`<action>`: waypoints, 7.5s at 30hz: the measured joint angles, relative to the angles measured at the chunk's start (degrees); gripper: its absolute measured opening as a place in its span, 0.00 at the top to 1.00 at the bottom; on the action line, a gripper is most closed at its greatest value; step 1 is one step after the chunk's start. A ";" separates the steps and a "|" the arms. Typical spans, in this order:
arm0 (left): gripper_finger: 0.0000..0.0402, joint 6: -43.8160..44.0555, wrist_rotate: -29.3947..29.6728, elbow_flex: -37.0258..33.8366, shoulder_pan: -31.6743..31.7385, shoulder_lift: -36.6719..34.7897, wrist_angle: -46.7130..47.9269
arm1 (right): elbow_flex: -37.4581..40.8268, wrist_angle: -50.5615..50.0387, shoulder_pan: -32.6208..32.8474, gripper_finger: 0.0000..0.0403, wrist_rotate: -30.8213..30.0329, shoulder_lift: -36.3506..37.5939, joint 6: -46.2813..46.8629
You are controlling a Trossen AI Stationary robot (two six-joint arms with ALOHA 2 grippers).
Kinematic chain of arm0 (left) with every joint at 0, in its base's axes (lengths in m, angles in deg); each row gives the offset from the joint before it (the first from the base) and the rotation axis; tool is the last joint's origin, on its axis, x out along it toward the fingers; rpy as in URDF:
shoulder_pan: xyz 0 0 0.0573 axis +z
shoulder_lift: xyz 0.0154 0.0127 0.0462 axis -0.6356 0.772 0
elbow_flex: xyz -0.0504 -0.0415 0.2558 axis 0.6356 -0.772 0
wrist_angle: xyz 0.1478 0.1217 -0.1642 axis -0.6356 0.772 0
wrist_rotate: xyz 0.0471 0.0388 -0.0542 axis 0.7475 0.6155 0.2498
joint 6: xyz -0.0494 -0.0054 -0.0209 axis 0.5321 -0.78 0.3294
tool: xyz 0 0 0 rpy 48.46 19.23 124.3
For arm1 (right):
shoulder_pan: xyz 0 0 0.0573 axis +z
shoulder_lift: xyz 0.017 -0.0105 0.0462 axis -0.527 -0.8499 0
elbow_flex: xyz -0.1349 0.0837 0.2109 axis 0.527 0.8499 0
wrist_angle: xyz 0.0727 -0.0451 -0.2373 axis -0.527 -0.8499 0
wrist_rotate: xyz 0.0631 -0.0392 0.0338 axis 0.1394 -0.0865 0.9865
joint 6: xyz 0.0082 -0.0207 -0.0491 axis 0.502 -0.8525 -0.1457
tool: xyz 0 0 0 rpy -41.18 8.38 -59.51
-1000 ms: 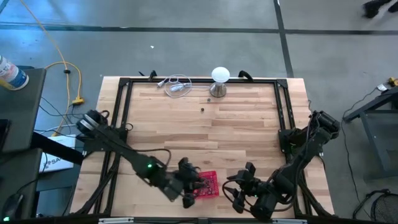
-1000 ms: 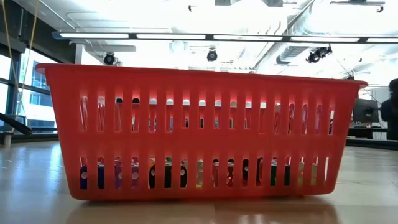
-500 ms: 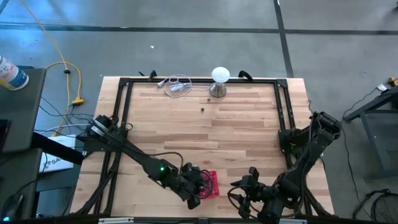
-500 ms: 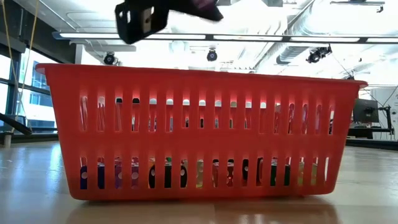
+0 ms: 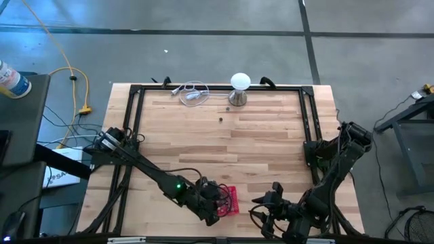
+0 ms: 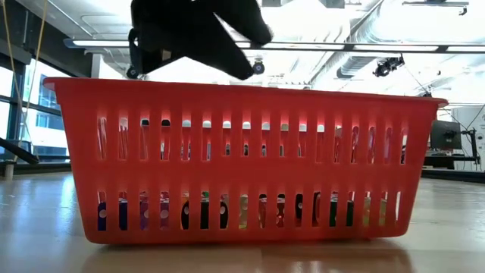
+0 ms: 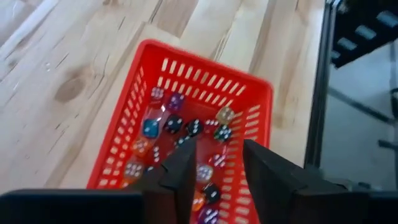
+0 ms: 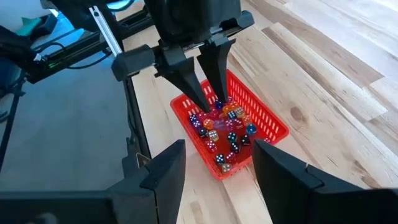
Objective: Pick & Place Dice
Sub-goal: Put the black dice into the red bin, then put the dark blue dice into the red bin
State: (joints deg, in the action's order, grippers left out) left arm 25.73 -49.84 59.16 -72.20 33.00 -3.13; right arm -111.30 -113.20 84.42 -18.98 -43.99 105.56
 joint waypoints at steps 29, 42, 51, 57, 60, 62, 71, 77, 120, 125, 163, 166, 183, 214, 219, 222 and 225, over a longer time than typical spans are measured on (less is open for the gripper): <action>0.55 -1.80 -9.96 0.02 10.52 -8.14 9.06 | 0.87 -0.01 -2.71 0.56 -1.77 0.00 1.07; 0.55 -22.68 -27.89 0.02 33.95 -14.13 21.15 | 0.90 -9.88 -8.22 0.56 -1.54 3.76 3.67; 0.55 -33.36 -25.57 -0.04 49.05 -14.13 15.37 | 0.90 -13.68 -13.07 0.56 -0.75 5.75 5.18; 0.55 -38.33 -25.83 -4.86 54.16 -14.13 2.83 | 0.90 -15.64 -15.26 0.56 1.54 6.38 6.82; 0.55 -38.35 -26.39 -10.09 55.87 -13.24 -5.78 | 0.90 -16.70 -15.97 0.56 1.85 6.29 8.17; 0.55 -37.94 -28.81 -13.54 56.89 -11.75 -9.27 | 0.90 -16.77 -16.46 0.56 1.87 6.32 8.22; 0.55 -44.20 -29.25 -18.85 55.55 -2.24 -25.40 | 0.90 -17.92 -19.98 0.56 3.45 6.29 9.66; 0.55 -42.74 -23.22 -18.84 53.76 2.04 -33.36 | 0.90 -17.94 -22.21 0.56 4.54 6.29 9.52; 0.83 -38.34 -18.82 -18.58 54.86 5.26 -27.62 | 0.90 -12.51 -28.37 0.56 4.74 6.27 4.50; 0.87 -38.36 -18.77 -18.58 54.86 5.26 -27.29 | 0.90 -11.60 -28.37 0.56 4.76 6.27 4.50; 0.88 -18.71 -4.59 -18.73 19.39 -32.02 -0.26 | 0.89 -5.27 -11.23 0.56 -2.25 4.72 4.37; 0.88 -14.18 -0.38 -18.75 13.62 -31.15 -0.06 | 0.88 -2.75 -10.20 0.56 -3.31 3.86 3.02; 0.86 -17.90 4.84 -18.75 -7.53 -10.58 -39.79 | 0.90 17.61 -7.02 0.56 0.27 -3.49 -9.03; 0.74 -26.98 4.46 -18.71 -1.73 -3.66 -35.30 | 0.90 12.71 -6.20 0.56 -2.59 -3.80 -1.35; 0.68 -27.92 4.44 -18.71 -1.73 -3.66 -34.48 | 0.90 12.77 -7.35 0.56 -2.61 -3.80 -2.04; 0.67 -28.62 4.39 -18.71 -1.73 -3.66 -34.35 | 0.90 12.77 -8.11 0.56 -2.62 -3.80 -3.48; 0.67 -29.40 4.31 -18.71 -1.73 -3.66 -33.81 | 0.90 12.80 -9.77 0.56 -0.93 -3.78 -6.06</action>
State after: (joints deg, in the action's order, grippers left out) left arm -3.67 -45.53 40.45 -73.92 29.34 -36.94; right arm -110.40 -100.41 74.66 -19.91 -47.77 99.50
